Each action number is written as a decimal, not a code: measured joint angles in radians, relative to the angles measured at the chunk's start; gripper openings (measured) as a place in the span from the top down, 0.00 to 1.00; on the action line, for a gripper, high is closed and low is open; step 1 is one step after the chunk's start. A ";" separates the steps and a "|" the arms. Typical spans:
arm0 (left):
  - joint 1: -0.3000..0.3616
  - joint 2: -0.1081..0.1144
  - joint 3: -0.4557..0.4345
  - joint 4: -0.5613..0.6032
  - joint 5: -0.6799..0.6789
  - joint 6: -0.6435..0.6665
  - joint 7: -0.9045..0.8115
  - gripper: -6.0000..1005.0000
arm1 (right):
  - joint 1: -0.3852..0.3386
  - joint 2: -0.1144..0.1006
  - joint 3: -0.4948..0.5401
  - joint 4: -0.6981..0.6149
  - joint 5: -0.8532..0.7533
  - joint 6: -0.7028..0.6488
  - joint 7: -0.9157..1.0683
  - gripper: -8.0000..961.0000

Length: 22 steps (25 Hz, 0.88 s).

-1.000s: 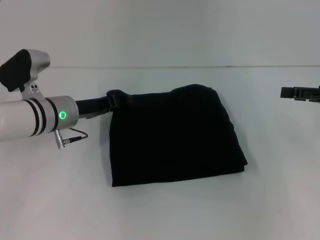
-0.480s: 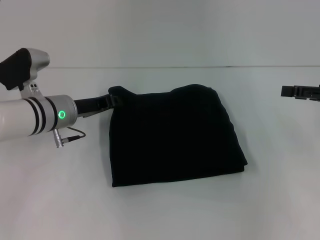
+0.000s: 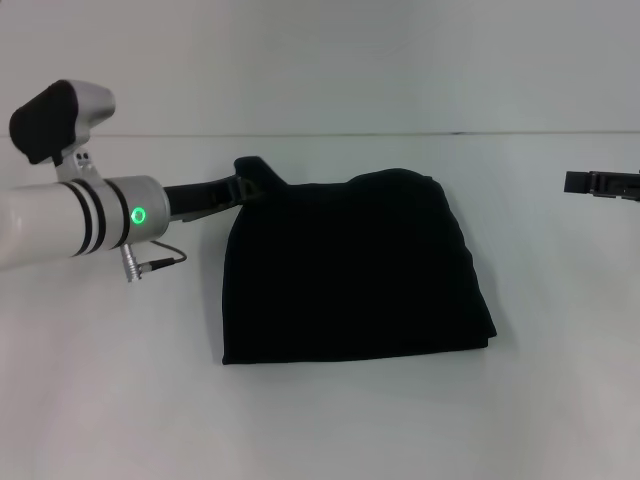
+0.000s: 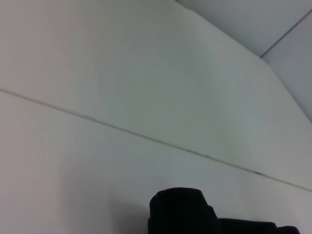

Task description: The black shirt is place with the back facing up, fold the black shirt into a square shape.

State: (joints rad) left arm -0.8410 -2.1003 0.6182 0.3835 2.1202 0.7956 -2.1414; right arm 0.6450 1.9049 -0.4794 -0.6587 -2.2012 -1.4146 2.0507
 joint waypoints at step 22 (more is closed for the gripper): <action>-0.017 0.001 -0.003 0.033 -0.002 0.023 -0.003 0.83 | -0.001 -0.001 -0.001 0.001 -0.002 0.002 -0.008 0.18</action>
State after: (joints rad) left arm -0.8585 -2.0989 0.6156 0.4161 2.1182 0.8182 -2.1442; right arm 0.6443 1.9036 -0.4801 -0.6580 -2.2028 -1.4130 2.0432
